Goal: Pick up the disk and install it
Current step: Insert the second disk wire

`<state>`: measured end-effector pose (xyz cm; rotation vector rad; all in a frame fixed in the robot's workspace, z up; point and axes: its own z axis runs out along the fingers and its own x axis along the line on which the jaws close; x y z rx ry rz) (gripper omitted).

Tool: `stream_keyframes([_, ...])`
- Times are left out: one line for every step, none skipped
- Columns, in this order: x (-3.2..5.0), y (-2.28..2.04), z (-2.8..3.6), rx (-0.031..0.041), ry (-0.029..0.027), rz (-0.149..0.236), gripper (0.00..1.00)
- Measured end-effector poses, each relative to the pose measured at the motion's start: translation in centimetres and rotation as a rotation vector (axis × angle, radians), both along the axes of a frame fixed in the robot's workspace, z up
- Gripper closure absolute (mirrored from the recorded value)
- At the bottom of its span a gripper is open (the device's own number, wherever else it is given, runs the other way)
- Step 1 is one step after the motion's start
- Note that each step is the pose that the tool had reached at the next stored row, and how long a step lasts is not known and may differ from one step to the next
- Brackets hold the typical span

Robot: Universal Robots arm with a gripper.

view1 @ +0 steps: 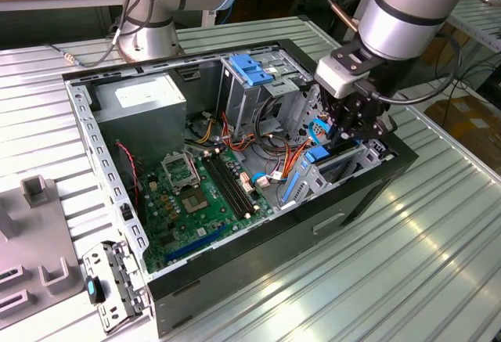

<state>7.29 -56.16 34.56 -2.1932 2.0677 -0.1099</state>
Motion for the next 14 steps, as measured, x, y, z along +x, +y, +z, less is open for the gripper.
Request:
stream_keyframes([0.01,-0.03,-0.05,0.0014,0.0000,0.000,0.84])
stream_keyframes([0.02,-0.07,-0.09,0.0029,0.0000,0.000,0.84])
stream_keyframes([0.02,-0.10,-0.13,0.0041,0.0000,0.000,0.84])
stream_keyframes([0.02,-0.13,-0.17,0.0054,0.0000,0.000,0.84])
stream_keyframes([0.02,-0.16,-0.22,0.0066,0.0000,0.000,0.84])
stream_keyframes([0.03,-0.20,-0.29,0.0079,0.0000,0.000,0.84])
stream_keyframes([0.02,-0.26,-0.47,0.0088,-0.0001,0.000,0.84])
stream_keyframes([0.03,-0.30,-0.58,0.0081,0.0000,0.000,0.84])
stream_keyframes([0.03,-0.32,-0.63,0.0078,0.0001,0.000,0.84])
stream_keyframes([0.03,-0.32,-0.64,0.0079,0.0001,0.000,0.84])
stream_keyframes([0.03,-0.32,-0.66,0.0081,0.0001,0.000,0.84])
stream_keyframes([0.03,-0.32,-0.68,0.0085,0.0000,0.000,0.84])
stream_keyframes([0.03,-0.33,-0.69,0.0084,0.0000,0.000,0.84])
stream_keyframes([0.03,-0.32,-0.73,0.0093,-0.0001,0.000,0.83])
